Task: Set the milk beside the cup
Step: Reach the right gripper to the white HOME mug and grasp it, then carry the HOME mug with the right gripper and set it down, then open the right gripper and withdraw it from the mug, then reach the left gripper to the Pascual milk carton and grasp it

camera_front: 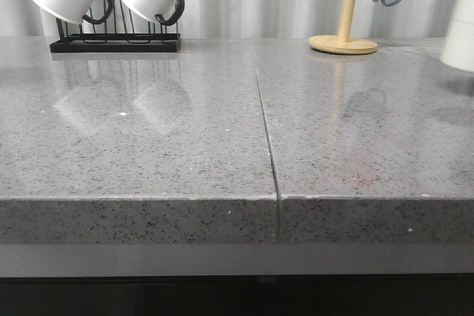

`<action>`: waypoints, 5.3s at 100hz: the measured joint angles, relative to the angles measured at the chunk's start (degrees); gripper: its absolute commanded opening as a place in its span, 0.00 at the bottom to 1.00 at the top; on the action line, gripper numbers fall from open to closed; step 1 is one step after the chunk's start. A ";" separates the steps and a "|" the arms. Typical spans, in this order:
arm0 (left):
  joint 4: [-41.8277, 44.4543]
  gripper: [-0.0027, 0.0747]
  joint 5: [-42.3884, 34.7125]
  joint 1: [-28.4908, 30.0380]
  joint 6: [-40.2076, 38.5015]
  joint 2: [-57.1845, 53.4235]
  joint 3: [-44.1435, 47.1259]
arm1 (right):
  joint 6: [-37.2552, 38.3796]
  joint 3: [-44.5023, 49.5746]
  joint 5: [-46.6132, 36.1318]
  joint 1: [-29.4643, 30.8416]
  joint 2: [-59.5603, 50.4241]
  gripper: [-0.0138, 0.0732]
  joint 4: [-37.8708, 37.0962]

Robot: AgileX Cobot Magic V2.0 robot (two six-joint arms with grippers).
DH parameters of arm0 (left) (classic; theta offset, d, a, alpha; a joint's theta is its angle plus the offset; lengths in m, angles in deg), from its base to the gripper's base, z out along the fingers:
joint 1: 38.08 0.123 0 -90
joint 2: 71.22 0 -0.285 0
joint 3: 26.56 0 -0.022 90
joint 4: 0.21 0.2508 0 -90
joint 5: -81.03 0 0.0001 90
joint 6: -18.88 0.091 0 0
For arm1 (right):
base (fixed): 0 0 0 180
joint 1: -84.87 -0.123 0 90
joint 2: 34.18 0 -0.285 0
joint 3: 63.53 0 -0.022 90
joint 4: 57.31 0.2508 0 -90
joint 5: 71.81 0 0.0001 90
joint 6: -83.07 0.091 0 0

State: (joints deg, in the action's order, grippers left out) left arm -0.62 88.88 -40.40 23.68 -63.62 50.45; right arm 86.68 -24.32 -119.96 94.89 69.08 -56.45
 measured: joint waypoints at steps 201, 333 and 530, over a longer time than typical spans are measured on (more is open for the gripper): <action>0.00 0.01 0.00 0.00 0.00 0.00 0.00 | -0.11 3.70 1.03 -30.28 -4.85 0.19 -0.46; 0.10 0.01 -4.79 0.00 0.00 0.00 -0.86 | 0.00 22.75 65.51 -30.28 -86.19 0.08 -0.46; -5.77 0.86 -20.53 4.10 -0.04 68.51 -40.12 | -0.04 22.75 65.95 -30.28 -86.19 0.08 -0.46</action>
State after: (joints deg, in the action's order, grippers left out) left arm -6.39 68.35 -36.31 23.64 4.89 10.33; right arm 86.64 -1.57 -54.01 64.61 -17.12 -56.91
